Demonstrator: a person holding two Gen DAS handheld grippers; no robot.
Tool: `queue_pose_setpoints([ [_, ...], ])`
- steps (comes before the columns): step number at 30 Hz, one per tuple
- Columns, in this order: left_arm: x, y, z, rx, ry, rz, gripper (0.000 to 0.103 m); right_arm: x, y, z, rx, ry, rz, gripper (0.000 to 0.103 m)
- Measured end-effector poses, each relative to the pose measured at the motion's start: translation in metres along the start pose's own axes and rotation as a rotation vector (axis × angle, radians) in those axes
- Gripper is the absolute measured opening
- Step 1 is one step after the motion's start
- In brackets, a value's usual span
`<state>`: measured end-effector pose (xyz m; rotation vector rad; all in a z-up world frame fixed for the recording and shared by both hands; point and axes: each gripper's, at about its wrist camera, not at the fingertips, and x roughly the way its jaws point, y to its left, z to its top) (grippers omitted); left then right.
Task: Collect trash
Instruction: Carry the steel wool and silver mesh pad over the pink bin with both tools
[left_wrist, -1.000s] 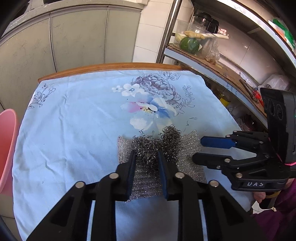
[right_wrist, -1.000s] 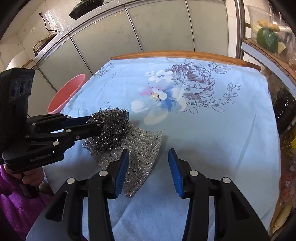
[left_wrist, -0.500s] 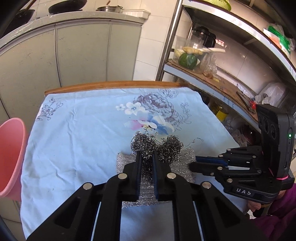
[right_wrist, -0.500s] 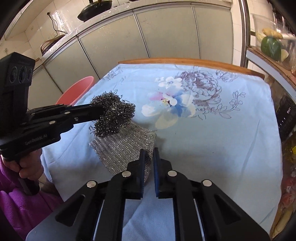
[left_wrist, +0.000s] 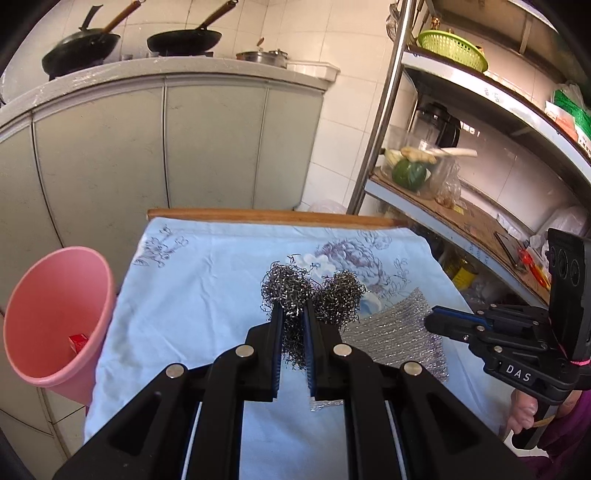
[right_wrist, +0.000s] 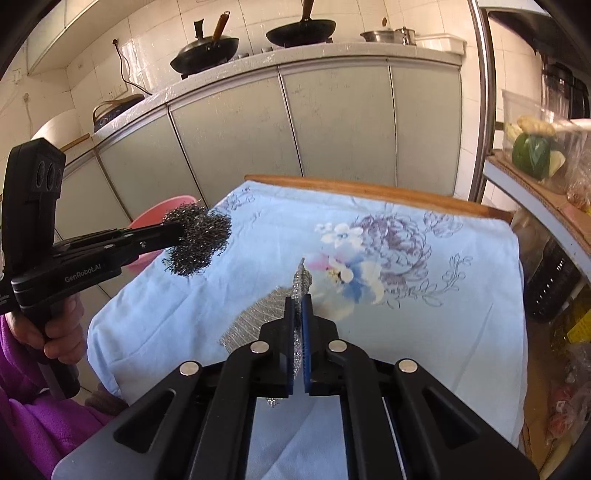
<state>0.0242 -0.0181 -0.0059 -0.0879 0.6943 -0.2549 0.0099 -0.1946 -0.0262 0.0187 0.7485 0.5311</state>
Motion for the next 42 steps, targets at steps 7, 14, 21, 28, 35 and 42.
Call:
queue_pose_setpoints([
  [7,-0.012,0.009,0.003,-0.008,-0.037,0.026,0.01,-0.008,0.007,0.014,-0.01,-0.057,-0.005,0.002],
  [14,-0.019,0.015,0.005,-0.021,-0.056,0.039,0.01,-0.014,0.018,0.032,-0.037,-0.101,0.002,0.002],
  [21,-0.028,0.026,0.006,-0.035,-0.081,0.078,0.01,-0.012,0.031,0.047,-0.062,-0.126,0.016,0.002],
  [28,-0.038,0.039,0.006,-0.047,-0.109,0.129,0.01,-0.007,0.048,0.065,-0.097,-0.149,0.04,0.002],
  [35,-0.045,0.053,0.006,-0.085,-0.12,0.169,0.01,-0.002,0.066,0.077,-0.126,-0.158,0.064,0.002],
  [42,-0.048,0.063,0.005,-0.111,-0.119,0.194,0.01,0.004,0.078,0.085,-0.14,-0.153,0.08,0.002],
])
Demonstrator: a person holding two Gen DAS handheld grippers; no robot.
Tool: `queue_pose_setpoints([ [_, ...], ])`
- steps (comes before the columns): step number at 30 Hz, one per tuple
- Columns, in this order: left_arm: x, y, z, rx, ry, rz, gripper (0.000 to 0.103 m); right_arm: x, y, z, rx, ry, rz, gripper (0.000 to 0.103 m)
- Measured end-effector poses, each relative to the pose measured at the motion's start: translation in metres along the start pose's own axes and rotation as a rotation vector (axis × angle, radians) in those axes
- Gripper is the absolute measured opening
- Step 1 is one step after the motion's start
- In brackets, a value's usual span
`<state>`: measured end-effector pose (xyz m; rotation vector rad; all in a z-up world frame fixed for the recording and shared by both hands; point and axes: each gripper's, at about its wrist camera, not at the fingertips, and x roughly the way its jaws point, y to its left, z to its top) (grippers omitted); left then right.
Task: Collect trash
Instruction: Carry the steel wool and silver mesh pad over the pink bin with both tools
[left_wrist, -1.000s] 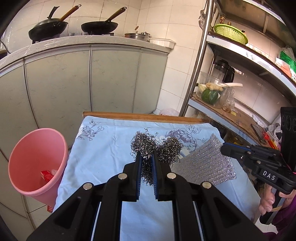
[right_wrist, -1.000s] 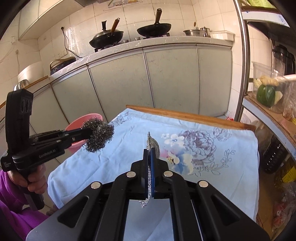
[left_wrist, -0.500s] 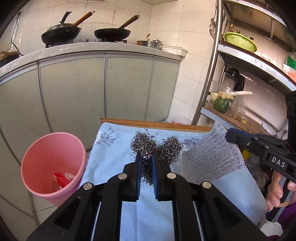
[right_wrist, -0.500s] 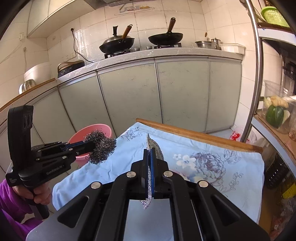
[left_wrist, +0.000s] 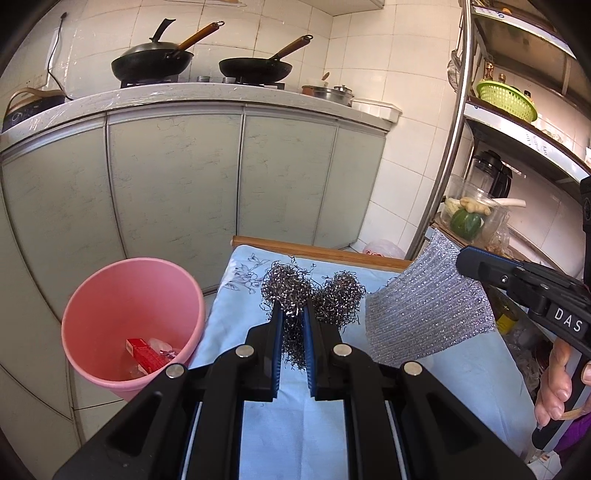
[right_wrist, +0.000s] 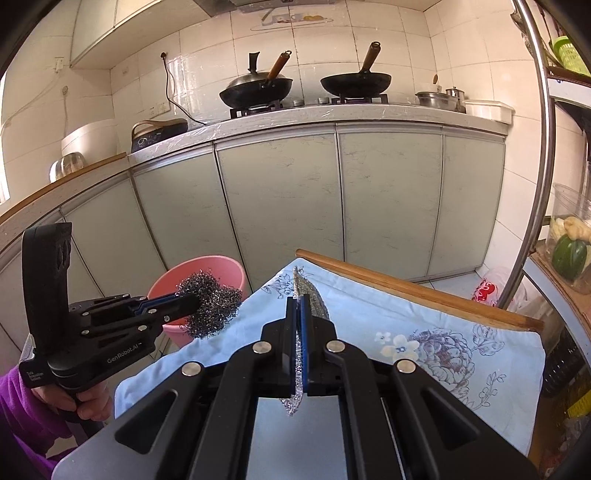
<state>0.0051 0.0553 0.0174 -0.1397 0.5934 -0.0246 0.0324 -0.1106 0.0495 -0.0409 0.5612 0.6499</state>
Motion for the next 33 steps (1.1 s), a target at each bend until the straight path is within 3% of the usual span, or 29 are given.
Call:
queue_pose_setpoints([
  [19,0.002,0.036,0.002,-0.062,-0.017,0.103,0.01,0.035,0.037,0.03,-0.064,0.004,0.065,0.002],
  [33,0.001,0.1,0.002,-0.158,-0.052,0.231,0.01,0.084,0.089,0.064,-0.12,0.006,0.158,0.002],
])
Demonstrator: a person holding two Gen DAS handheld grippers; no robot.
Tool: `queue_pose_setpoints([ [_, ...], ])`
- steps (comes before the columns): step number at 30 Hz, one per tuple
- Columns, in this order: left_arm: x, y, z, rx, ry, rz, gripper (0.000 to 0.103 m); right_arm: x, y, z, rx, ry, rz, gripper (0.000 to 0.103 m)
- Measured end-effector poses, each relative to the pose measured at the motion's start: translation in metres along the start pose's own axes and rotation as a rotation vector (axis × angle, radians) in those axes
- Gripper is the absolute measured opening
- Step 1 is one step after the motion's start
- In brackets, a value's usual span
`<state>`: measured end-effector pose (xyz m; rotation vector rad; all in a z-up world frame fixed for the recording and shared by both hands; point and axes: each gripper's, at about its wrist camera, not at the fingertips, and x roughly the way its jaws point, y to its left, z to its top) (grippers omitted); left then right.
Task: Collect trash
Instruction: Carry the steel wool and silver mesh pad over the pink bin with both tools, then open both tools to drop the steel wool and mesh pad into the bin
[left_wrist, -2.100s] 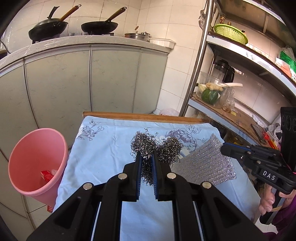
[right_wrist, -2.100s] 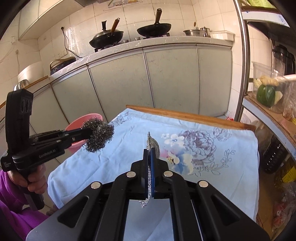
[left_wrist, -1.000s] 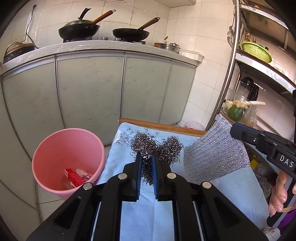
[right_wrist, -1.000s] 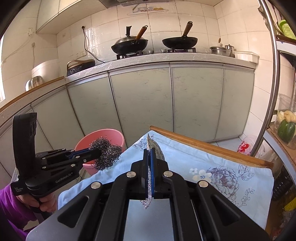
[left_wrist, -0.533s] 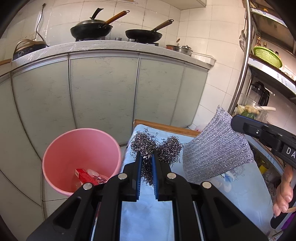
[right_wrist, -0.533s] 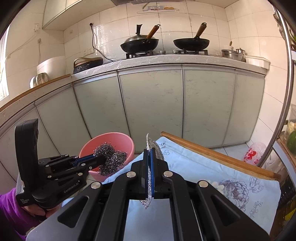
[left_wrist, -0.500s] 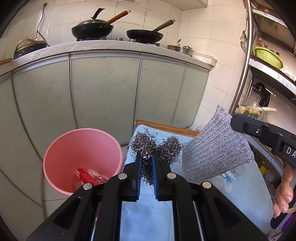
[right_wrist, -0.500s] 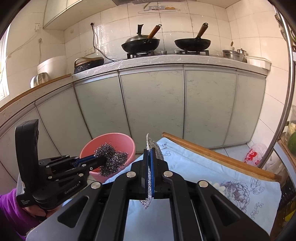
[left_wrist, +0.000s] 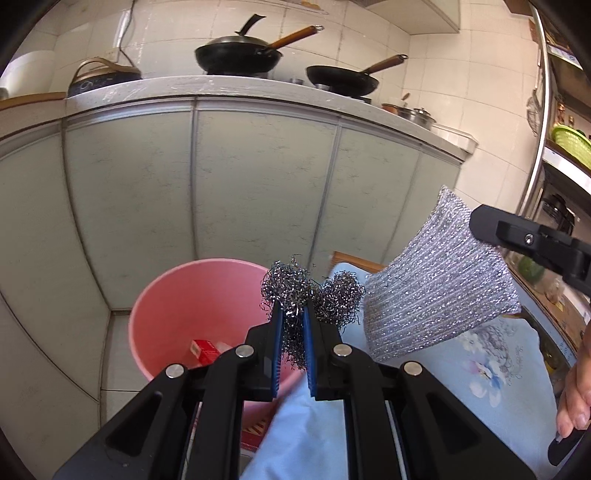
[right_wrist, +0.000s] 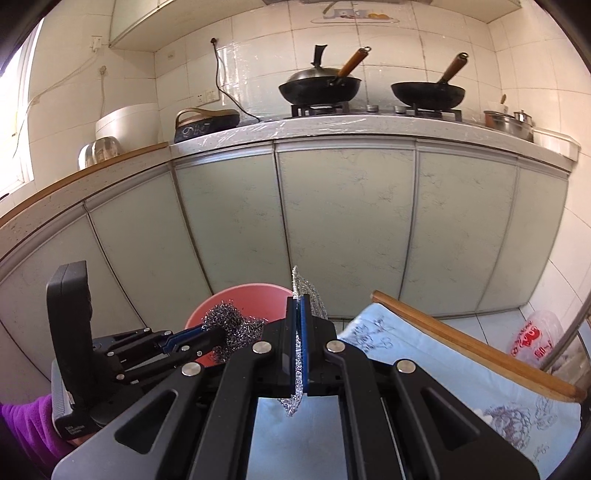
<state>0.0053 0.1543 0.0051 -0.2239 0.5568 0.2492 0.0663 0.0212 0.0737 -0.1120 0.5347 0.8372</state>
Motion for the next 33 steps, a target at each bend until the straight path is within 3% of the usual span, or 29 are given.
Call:
queue_pose_setpoints([
  [16,0.031,0.07,0.005,-0.085,-0.034,0.154,0.01,0.089,0.032,0.015,-0.001,0.061,0.083,0.002],
  [27,0.074,0.082,-0.009,-0.068,0.048,0.201,0.01,0.145,0.037,-0.002,-0.008,0.151,0.094,0.002],
  [33,0.089,0.084,-0.009,-0.068,0.089,0.192,0.011,0.165,0.041,-0.013,-0.02,0.196,0.092,0.002],
])
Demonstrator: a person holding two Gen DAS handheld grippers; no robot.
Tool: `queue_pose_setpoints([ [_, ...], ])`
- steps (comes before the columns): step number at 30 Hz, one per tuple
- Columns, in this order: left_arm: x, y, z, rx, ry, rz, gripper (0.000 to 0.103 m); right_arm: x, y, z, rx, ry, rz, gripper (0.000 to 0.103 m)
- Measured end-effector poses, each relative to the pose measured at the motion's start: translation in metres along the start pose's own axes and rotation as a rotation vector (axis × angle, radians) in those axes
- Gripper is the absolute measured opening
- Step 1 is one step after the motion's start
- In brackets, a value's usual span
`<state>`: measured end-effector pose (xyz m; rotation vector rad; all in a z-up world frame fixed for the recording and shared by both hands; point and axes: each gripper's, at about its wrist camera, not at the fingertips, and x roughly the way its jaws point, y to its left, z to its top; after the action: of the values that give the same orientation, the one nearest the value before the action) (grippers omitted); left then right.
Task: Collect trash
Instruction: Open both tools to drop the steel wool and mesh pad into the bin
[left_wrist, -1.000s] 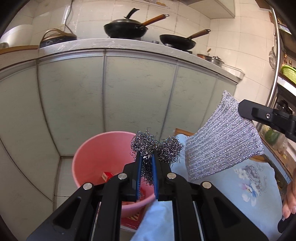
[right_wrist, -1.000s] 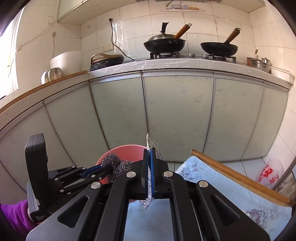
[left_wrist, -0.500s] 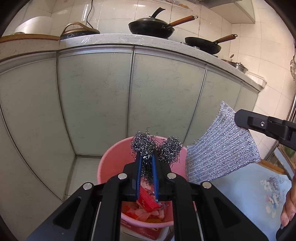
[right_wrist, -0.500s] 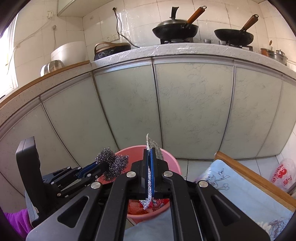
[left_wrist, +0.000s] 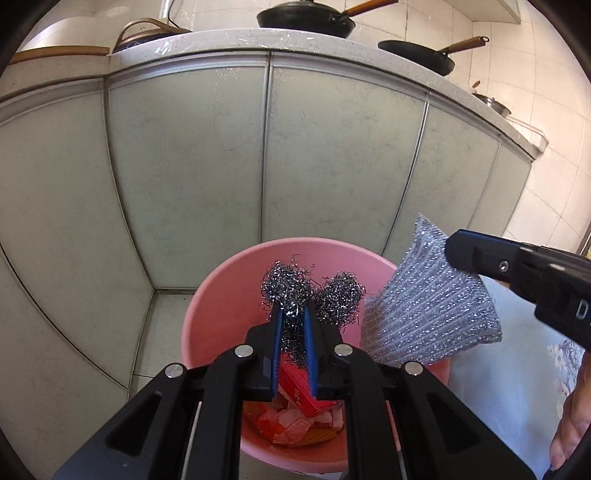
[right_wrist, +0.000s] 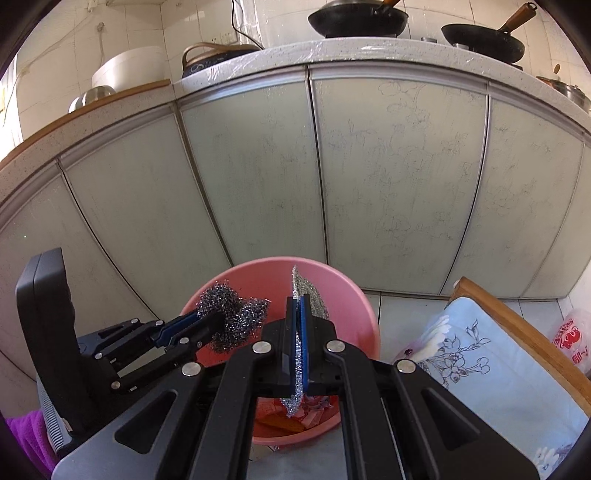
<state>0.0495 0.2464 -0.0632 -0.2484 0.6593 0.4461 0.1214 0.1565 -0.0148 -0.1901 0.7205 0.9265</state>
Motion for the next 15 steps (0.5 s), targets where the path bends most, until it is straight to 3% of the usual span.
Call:
queue_pose_setpoints([
  [15,0.0048,-0.0041,0.0004,0.009,0.007,0.031,0.021,0.0106,0.0021,-0.0016,0.001,0.015,-0.012,0.002],
])
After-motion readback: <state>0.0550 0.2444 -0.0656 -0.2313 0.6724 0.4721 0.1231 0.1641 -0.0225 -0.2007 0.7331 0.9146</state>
